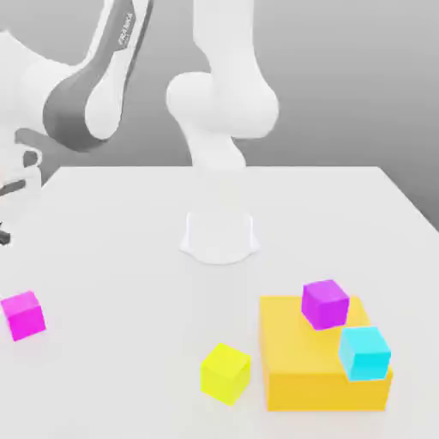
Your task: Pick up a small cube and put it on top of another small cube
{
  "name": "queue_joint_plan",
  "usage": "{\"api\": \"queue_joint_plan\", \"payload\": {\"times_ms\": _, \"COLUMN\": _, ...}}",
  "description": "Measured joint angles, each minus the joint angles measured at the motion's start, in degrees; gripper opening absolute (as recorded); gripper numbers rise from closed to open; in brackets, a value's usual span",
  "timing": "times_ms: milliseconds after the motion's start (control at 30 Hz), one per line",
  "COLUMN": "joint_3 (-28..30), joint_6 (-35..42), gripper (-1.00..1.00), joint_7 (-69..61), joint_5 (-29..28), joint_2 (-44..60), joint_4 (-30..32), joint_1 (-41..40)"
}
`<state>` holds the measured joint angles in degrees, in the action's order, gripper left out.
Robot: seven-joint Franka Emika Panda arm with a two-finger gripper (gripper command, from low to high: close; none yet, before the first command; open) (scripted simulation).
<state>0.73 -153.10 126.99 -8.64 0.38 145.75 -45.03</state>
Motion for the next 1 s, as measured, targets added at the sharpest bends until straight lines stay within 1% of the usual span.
{"api": "queue_joint_plan", "payload": {"times_ms": 100, "joint_3": 1.00, "joint_6": -2.18, "gripper": 0.00, "joint_7": 4.58, "joint_5": 3.20, "joint_2": 3.90, "joint_4": 1.38, "joint_1": -2.19}}
{"api": "queue_joint_plan", "payload": {"times_ms": 233, "joint_3": 1.61, "joint_6": -5.57, "gripper": 0.00, "joint_7": 8.14, "joint_5": 9.16, "joint_2": 9.36, "joint_4": 2.67, "joint_1": -4.30}}
{"api": "queue_joint_plan", "payload": {"times_ms": 367, "joint_3": 0.84, "joint_6": -12.01, "gripper": 0.00, "joint_7": 7.91, "joint_5": 10.87, "joint_2": 17.35, "joint_4": 1.51, "joint_1": -5.22}}
{"api": "queue_joint_plan", "payload": {"times_ms": 400, "joint_3": 0.73, "joint_6": -13.60, "gripper": -1.00, "joint_7": 7.82, "joint_5": 10.98, "joint_2": 19.32, "joint_4": 1.19, "joint_1": -5.31}}
{"api": "queue_joint_plan", "payload": {"times_ms": 633, "joint_3": 0.67, "joint_6": -14.07, "gripper": -1.00, "joint_7": 7.80, "joint_5": 11.05, "joint_2": 19.74, "joint_4": 1.12, "joint_1": -5.37}}
{"api": "queue_joint_plan", "payload": {"times_ms": 833, "joint_3": 1.21, "joint_6": -5.32, "gripper": -1.00, "joint_7": 9.34, "joint_5": 9.46, "joint_2": 9.11, "joint_4": 3.05, "joint_1": -4.23}}
{"api": "queue_joint_plan", "payload": {"times_ms": 933, "joint_3": -1.19, "joint_6": -2.48, "gripper": -1.00, "joint_7": 13.11, "joint_5": 7.76, "joint_2": 5.59, "joint_4": 3.74, "joint_1": -0.59}}
{"api": "queue_joint_plan", "payload": {"times_ms": 1000, "joint_3": -3.14, "joint_6": -0.77, "gripper": -1.00, "joint_7": 15.44, "joint_5": 7.12, "joint_2": 3.44, "joint_4": 4.19, "joint_1": 3.20}}
